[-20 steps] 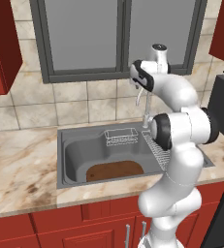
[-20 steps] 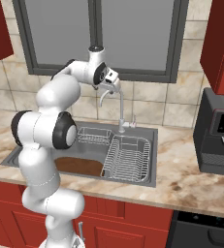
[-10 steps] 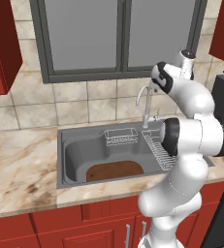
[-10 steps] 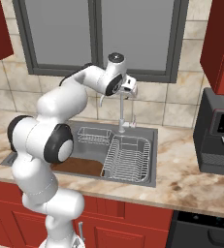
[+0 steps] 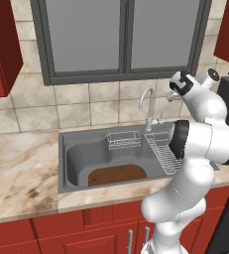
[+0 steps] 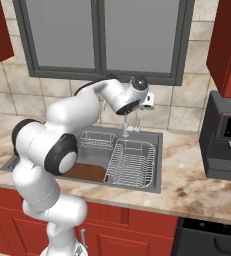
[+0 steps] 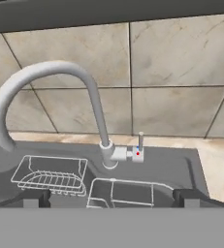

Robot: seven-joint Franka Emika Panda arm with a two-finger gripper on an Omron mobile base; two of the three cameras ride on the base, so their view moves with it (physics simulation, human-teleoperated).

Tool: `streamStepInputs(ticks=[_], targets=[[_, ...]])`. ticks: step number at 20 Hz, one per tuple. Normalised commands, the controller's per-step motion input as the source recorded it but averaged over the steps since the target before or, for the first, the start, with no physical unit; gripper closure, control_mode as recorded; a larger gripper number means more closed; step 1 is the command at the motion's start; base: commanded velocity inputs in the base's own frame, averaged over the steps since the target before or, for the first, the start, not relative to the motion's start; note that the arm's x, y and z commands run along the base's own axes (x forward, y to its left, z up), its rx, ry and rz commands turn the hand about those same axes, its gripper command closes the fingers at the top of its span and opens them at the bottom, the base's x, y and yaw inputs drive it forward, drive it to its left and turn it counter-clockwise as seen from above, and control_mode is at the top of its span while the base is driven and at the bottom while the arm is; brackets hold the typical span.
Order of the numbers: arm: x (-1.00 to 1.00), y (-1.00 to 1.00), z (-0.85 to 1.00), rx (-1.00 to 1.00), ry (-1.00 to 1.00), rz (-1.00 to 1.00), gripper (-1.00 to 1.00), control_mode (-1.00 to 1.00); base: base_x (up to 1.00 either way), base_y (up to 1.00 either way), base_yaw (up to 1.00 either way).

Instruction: Turn on the sink faucet with hot water and rinse the cutting board for ten seconds, then turn off the faucet. Push the cutting board to reach the water if necessary.

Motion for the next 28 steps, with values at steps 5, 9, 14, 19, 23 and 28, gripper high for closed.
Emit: streamStepInputs(ticks=[5,9,14,19,23,28], targets=[[0.00,-0.19,-0.38,0.00,-0.19,0.11,-1.00,-1.00,0.00,0.00,0.00],[0.00,-0.25,-0.36,0.00,-0.20,0.11,-1.00,-1.00,0.00,0.00,0.00],[0.00,-0.14,-0.32,0.00,-0.19,0.09,-1.00,-1.00,0.00,0.00,0.00],[0.05,-0.10,-0.19,0.00,-0.18,0.07,-1.00,-1.00,0.00,0.00,0.00],[0.29,0.00,-0.10,0.00,-0.13,0.03,-1.00,-1.00,0.00,0.00,0.00],[0.34,0.00,-0.18,0.00,-0.10,0.02,-1.00,-1.00,0.00,0.00,0.00]])
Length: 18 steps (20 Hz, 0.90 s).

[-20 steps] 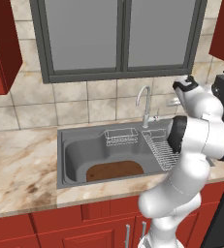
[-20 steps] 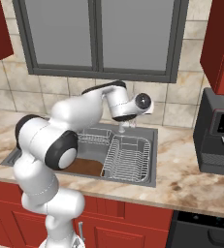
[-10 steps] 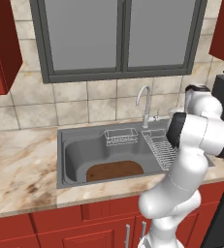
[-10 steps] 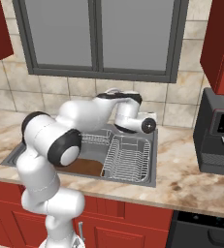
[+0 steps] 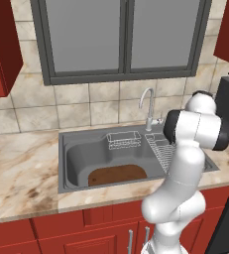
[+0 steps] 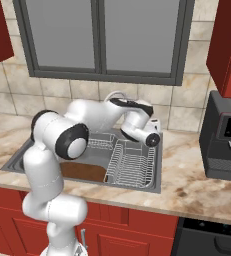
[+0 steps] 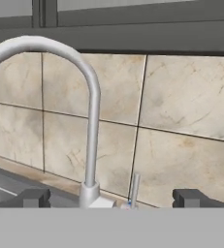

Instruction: Turn on the sink faucet with hot water and rinse the cutting board for ten seconds, then turn off the faucet. Push the cutting board to reach the water if necessary.

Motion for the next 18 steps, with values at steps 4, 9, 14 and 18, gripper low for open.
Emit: streamStepInputs(ticks=[4,9,14,18], targets=[[0.18,0.00,-0.08,0.00,-0.02,0.02,-1.00,-1.00,0.00,0.00,0.00],[0.16,0.00,-0.10,0.00,0.00,0.02,-1.00,-1.00,0.00,0.00,0.00],[0.01,0.00,-0.17,0.00,0.00,0.01,-1.00,-1.00,0.00,0.00,0.00],[0.00,0.00,-0.13,0.00,0.00,0.00,-1.00,-1.00,0.00,0.00,0.00]])
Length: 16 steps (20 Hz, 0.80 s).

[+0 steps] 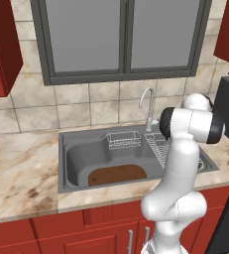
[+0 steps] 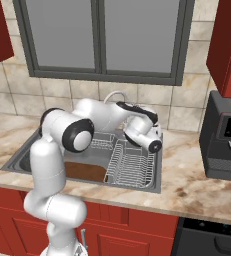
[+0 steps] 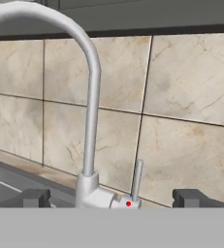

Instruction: Turn on the sink faucet with hot water and rinse the cutting board for ten seconds, then turn off the faucet. Push the cutting board to reach the water if necessary.

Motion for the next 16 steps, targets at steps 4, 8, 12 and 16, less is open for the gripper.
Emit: streamStepInputs(ticks=[4,8,12,16], targets=[[0.05,0.00,-0.12,0.00,0.00,0.00,-1.00,-1.00,0.00,0.00,0.00],[0.17,0.01,-0.04,0.00,0.00,0.00,-1.00,-1.00,0.00,0.00,0.00],[0.24,0.06,0.00,0.00,0.00,0.00,-1.00,-1.00,0.00,0.00,0.00],[0.27,0.07,-0.01,0.00,0.00,0.00,-1.00,-1.00,0.00,0.00,0.00]])
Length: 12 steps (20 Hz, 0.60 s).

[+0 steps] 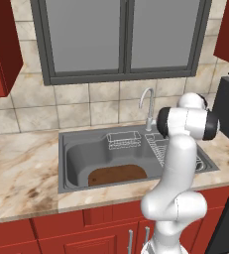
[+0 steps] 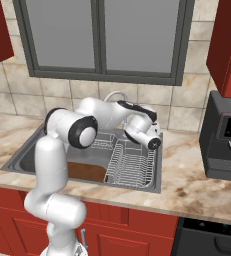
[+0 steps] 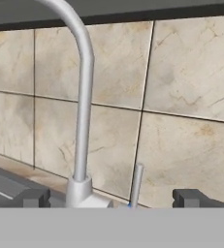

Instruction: Turn on the sink faucet with hot water and rinse the cutting board for ten seconds, then turn off the faucet. Push the cutting board to reach the water if necessary.

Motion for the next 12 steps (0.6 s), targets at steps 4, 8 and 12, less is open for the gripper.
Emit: streamStepInputs(ticks=[4,8,12], targets=[[0.24,0.05,-0.10,0.00,0.00,0.00,-1.00,-1.00,0.00,0.00,0.00],[0.22,0.03,-0.16,0.00,0.00,0.00,-1.00,-1.00,0.00,0.00,0.00],[0.20,0.03,-0.13,0.00,0.00,0.00,-1.00,-1.00,0.00,0.00,0.00]])
